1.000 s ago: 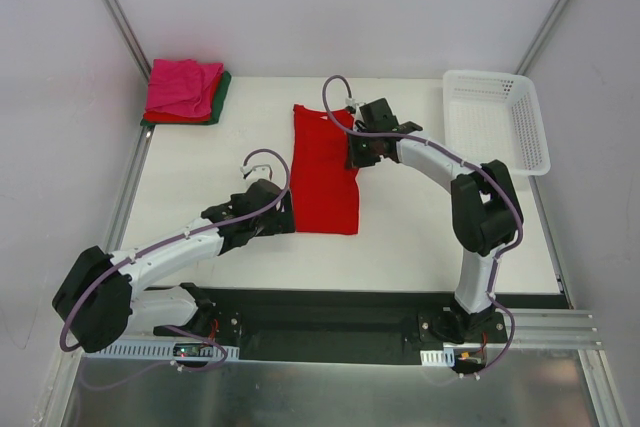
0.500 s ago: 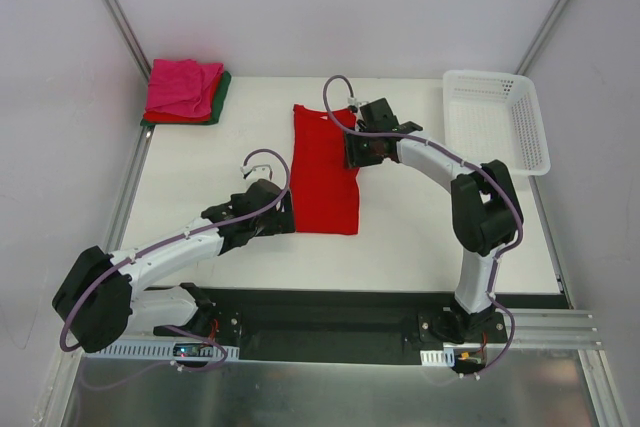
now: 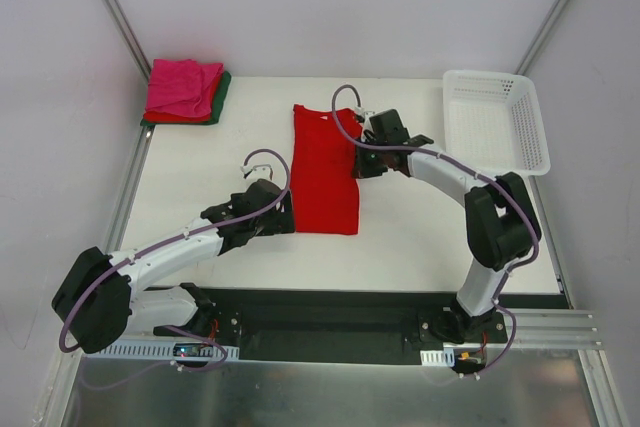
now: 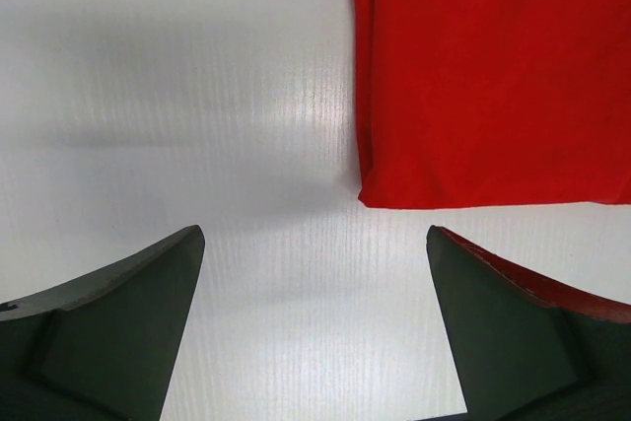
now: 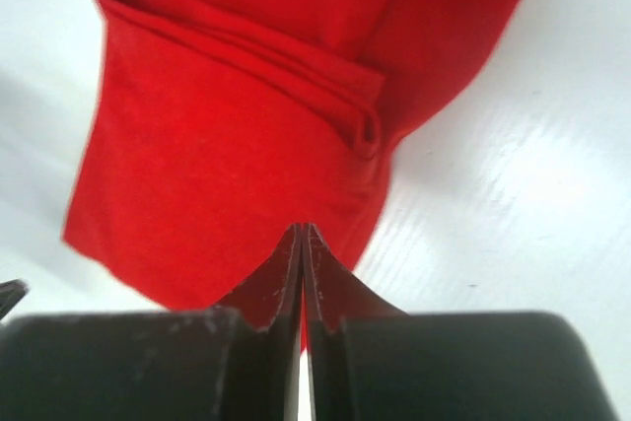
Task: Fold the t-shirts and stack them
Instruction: Fold the folded rectangular tshirt in 1/3 of the way
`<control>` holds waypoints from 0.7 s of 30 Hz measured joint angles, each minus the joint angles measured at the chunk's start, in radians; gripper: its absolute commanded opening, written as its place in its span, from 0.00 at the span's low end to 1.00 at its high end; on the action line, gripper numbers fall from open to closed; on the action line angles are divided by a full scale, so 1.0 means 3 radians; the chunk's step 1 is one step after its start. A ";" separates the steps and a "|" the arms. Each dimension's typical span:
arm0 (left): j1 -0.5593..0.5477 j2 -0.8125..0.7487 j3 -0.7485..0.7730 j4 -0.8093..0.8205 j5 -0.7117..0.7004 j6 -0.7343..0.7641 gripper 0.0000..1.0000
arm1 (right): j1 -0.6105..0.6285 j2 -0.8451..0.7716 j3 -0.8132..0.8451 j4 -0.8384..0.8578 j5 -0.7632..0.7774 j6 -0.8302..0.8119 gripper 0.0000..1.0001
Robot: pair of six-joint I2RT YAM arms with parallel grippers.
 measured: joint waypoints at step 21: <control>0.0000 0.0079 0.0053 -0.0003 0.0000 0.0027 0.96 | -0.0364 0.0496 -0.0299 0.1114 -0.1069 0.0511 0.01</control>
